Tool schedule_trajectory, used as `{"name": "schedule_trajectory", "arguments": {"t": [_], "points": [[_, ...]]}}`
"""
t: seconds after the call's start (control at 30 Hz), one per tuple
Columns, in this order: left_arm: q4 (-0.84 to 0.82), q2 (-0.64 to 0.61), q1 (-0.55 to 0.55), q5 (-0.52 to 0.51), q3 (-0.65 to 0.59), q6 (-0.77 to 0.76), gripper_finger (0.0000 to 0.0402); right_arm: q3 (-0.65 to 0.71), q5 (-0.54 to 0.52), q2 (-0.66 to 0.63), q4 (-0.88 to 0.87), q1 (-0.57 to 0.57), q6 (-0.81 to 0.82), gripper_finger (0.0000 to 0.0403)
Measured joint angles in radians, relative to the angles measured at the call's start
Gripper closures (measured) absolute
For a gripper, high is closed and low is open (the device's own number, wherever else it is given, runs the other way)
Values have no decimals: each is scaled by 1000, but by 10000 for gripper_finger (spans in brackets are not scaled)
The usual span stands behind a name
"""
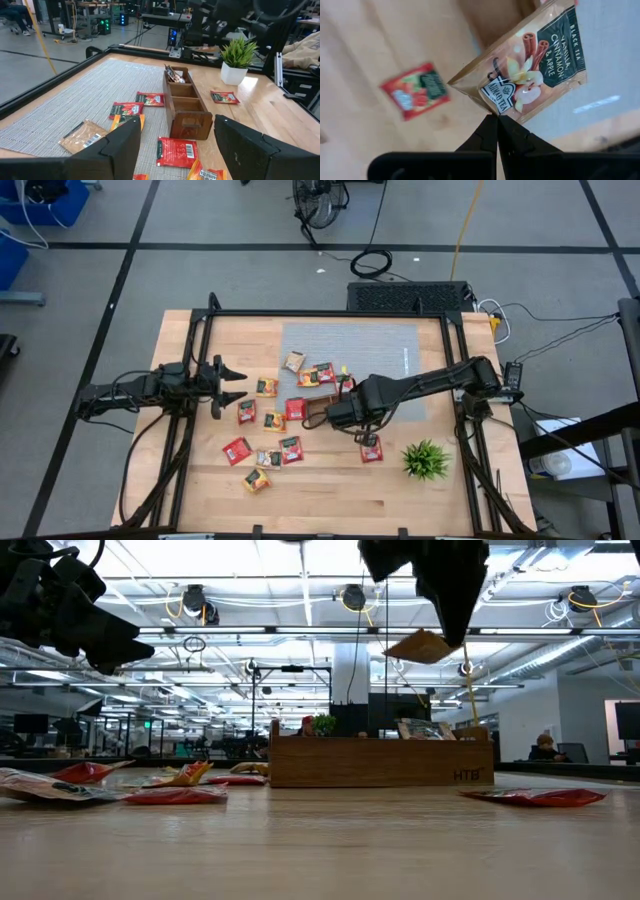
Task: Pick & Place Tea
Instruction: Put the brown tea bag into the right section of the wooden organizer
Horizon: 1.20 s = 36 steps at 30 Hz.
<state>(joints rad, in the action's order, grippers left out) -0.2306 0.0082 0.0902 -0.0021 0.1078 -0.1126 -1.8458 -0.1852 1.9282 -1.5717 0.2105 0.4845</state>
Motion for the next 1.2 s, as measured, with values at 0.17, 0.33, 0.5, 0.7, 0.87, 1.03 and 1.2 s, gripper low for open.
{"name": "schedule_trajectory", "arguments": {"t": [0.17, 0.33, 0.5, 0.7, 0.87, 1.03, 1.2], "points": [[0, 0, 0, 0, 0, 0, 149, 72, -68, 0, 39, -3, -3, 403], [0, 0, 0, 0, 0, 0, 149, 136, -127, 0, 85, -6, 35, 403], [0, 0, 0, 0, 0, 0, 149, 205, -131, 0, 122, -14, 113, 403], [0, 0, 0, 0, 0, 0, 149, 262, -131, 0, 202, -14, 132, 403], [0, 0, 0, 0, 0, 0, 149, 329, -174, 0, 210, -14, 174, 403], [0, 0, 0, 0, 0, 0, 149, 358, -228, 0, 243, -15, 171, 403], [0, 0, 0, 0, 0, 0, 149, 358, -209, 4, 276, -15, 161, 403]]}}
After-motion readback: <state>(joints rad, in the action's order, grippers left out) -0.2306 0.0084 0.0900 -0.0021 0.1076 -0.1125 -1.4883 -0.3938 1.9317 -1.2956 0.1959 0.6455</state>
